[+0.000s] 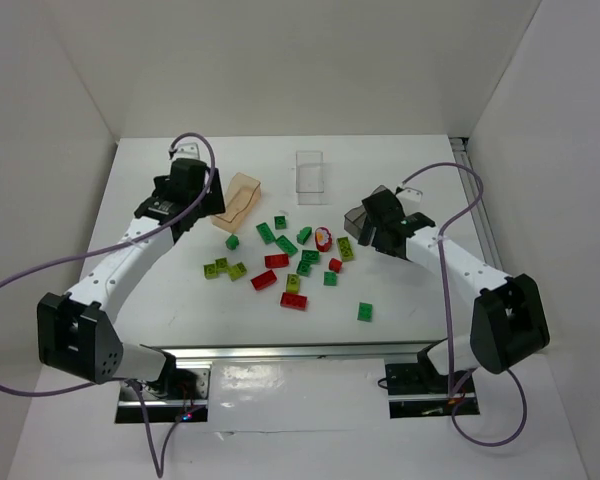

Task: Sort the legos into containers by color

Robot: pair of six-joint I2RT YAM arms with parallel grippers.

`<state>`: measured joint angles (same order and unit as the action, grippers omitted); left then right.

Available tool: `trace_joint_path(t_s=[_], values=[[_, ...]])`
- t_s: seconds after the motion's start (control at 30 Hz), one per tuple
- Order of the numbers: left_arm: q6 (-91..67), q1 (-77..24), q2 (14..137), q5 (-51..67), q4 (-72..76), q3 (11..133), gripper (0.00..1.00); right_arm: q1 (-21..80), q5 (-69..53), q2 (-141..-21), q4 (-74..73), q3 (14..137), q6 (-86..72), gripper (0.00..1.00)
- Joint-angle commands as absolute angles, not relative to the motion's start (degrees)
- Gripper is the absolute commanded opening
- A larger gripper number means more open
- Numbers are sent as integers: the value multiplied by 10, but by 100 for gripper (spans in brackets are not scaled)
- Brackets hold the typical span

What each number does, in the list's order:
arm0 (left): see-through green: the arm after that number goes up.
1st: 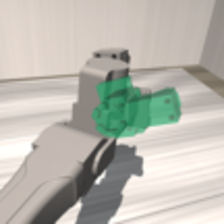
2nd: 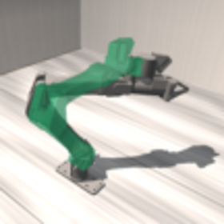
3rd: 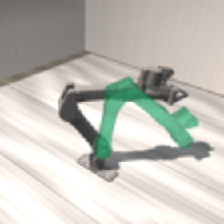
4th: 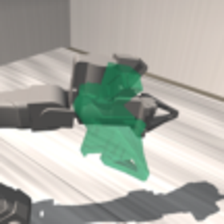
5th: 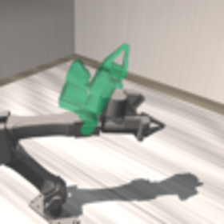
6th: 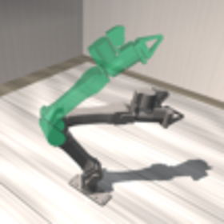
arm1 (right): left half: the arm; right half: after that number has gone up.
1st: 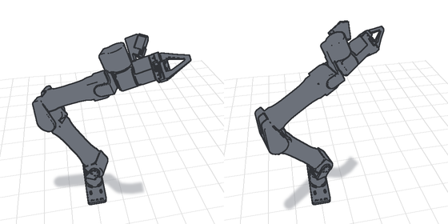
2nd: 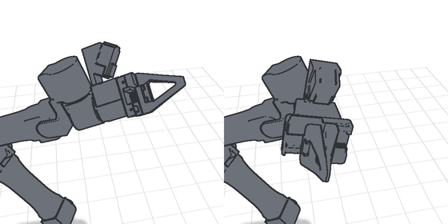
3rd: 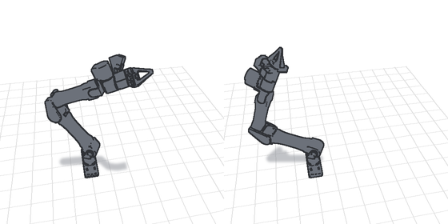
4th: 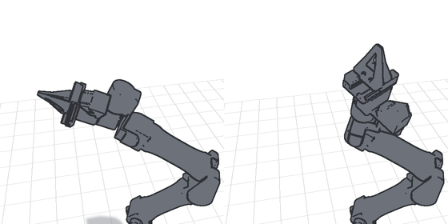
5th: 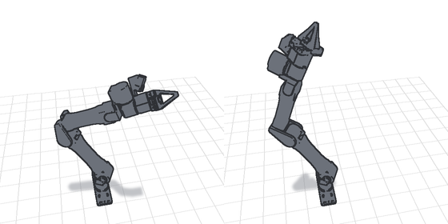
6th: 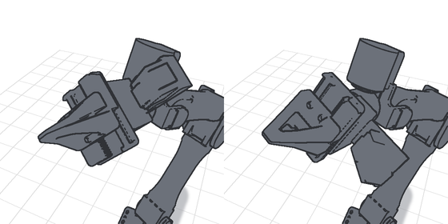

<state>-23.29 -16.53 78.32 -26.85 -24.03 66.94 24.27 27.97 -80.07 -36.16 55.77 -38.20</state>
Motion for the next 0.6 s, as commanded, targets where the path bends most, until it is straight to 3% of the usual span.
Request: trace_joint_path(t_s=[0.0, 0.2, 0.37, 0.47, 0.57], values=[[-228, -157, 784, -188, -214, 680, 100, 252, 318, -800, -374, 555, -407, 100], [-212, -163, 813, -146, -238, 731, 100, 272, 330, -777, -363, 549, -407, 100], [-311, -166, 817, -251, -272, 738, 100, 284, 323, -765, -341, 538, -391, 100], [-311, -107, 795, -98, -272, 712, 100, 284, 323, -759, -336, 533, -396, 100], [-318, -102, 781, -64, -297, 666, 100, 284, 323, -759, -330, 533, -396, 100]])
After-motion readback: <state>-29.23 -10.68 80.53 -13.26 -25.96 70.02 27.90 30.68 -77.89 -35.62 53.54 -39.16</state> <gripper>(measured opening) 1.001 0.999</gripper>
